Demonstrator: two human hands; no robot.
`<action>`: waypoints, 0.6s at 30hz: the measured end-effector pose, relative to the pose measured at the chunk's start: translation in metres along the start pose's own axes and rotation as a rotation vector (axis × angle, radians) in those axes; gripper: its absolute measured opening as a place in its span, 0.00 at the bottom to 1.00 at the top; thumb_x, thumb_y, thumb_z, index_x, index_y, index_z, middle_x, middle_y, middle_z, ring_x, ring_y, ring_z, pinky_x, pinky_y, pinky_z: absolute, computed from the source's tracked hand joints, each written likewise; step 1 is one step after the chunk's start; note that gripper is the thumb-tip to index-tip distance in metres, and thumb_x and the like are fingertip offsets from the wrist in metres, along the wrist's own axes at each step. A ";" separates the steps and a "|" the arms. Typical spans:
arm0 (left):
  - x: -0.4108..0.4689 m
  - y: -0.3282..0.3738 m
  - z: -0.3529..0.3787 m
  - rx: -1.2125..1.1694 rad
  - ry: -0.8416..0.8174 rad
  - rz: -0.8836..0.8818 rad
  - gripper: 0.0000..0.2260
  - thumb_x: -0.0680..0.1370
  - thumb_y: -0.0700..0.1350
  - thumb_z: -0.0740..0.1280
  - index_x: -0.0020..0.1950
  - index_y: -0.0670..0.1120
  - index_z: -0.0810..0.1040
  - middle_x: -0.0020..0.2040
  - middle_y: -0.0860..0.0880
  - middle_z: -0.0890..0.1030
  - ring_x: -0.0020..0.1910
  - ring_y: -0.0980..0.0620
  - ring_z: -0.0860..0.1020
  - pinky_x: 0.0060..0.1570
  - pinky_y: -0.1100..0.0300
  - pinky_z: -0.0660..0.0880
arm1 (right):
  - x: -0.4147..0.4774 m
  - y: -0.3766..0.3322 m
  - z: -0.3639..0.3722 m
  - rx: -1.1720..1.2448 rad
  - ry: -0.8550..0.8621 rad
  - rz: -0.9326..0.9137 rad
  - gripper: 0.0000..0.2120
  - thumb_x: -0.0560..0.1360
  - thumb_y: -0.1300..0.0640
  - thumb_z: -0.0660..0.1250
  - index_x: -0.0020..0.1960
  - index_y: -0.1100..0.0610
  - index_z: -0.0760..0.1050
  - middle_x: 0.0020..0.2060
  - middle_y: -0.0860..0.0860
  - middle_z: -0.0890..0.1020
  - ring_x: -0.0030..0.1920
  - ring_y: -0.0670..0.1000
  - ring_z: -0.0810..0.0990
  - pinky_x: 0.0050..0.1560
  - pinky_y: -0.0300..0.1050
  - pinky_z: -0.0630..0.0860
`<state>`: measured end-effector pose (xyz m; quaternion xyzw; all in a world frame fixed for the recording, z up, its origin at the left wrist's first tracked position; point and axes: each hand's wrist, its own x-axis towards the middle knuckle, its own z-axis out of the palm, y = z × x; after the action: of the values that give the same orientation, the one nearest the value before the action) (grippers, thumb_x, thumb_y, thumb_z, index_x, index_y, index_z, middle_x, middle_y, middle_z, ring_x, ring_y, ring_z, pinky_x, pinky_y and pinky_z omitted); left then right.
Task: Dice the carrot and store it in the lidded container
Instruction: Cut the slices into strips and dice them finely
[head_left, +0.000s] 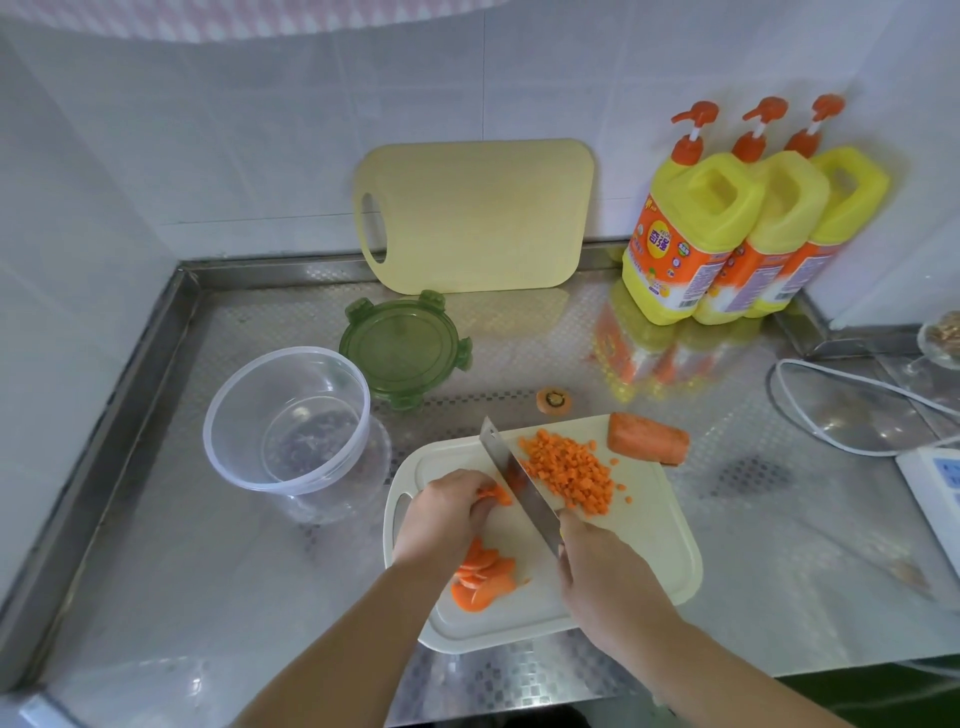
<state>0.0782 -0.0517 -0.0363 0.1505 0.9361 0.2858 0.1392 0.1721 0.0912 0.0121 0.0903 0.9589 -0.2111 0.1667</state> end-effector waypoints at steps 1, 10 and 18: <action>0.000 -0.001 -0.001 0.013 0.003 0.006 0.07 0.79 0.49 0.63 0.54 0.54 0.80 0.54 0.56 0.80 0.51 0.54 0.78 0.48 0.62 0.72 | -0.001 -0.002 -0.001 -0.011 -0.007 -0.005 0.12 0.82 0.57 0.52 0.64 0.53 0.64 0.45 0.47 0.74 0.45 0.48 0.75 0.46 0.41 0.72; 0.000 -0.001 0.001 0.179 -0.025 0.001 0.11 0.80 0.53 0.60 0.58 0.53 0.77 0.56 0.55 0.77 0.54 0.53 0.77 0.51 0.57 0.73 | -0.005 -0.006 0.005 -0.084 -0.014 -0.030 0.16 0.80 0.61 0.54 0.67 0.53 0.62 0.48 0.47 0.74 0.41 0.47 0.71 0.40 0.39 0.68; 0.001 0.001 0.006 0.100 -0.035 -0.033 0.09 0.79 0.48 0.60 0.55 0.52 0.78 0.50 0.53 0.79 0.47 0.50 0.79 0.48 0.58 0.76 | 0.002 -0.009 0.010 -0.108 -0.036 -0.004 0.19 0.79 0.64 0.55 0.68 0.54 0.61 0.51 0.49 0.76 0.42 0.48 0.73 0.40 0.39 0.67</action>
<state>0.0795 -0.0474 -0.0411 0.1470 0.9490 0.2336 0.1525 0.1711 0.0789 0.0059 0.0753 0.9660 -0.1609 0.1881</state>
